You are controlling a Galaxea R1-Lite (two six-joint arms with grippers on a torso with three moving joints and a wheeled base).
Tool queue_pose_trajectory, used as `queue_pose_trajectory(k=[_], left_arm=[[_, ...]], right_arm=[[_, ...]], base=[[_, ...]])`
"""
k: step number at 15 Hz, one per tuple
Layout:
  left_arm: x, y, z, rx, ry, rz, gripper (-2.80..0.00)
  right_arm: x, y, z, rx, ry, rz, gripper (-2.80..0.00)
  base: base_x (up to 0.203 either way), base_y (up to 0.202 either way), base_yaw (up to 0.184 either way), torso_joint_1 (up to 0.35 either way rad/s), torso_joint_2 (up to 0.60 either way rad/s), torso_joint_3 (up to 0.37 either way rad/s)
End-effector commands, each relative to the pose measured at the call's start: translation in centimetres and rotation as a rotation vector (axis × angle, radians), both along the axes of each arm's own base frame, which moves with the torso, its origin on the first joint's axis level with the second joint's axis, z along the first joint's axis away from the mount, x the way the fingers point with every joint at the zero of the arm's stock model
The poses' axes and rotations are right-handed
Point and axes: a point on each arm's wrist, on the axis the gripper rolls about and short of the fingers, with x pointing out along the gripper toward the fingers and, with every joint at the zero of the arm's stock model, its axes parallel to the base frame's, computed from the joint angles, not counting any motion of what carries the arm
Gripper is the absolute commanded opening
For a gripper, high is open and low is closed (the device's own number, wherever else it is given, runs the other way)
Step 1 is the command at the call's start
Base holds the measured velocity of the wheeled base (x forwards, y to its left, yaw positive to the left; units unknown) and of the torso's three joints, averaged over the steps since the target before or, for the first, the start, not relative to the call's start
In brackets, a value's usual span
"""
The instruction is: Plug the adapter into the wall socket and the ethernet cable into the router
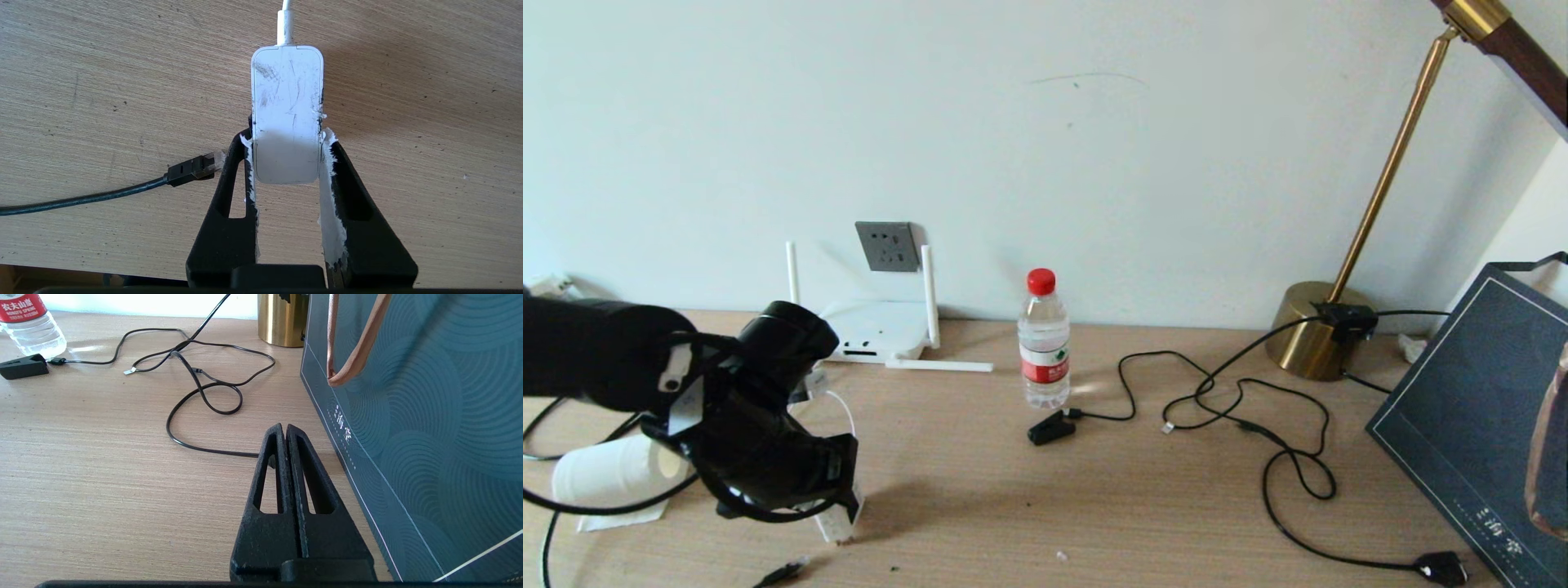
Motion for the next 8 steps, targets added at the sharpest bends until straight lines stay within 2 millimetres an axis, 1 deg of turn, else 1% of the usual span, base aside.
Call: queue_pose_trajectory(k=[1,8], left_arm=[[-0.27,0.04,0.38,-0.003,-0.012,0.001,-2.80],[-0.15,0.04,0.22,-0.001,-0.005,0.000,-2.80]], right_arm=[[0.00,0.00,0.04,-0.001,0.000,0.000,-2.80],[0.01,0.00,-0.01,0.000,0.002,0.001,-2.80]], base=[[0.000,0.000,0.000,0.000,0.00,0.000],[0.000,0.000,0.000,0.000,0.00,0.000]])
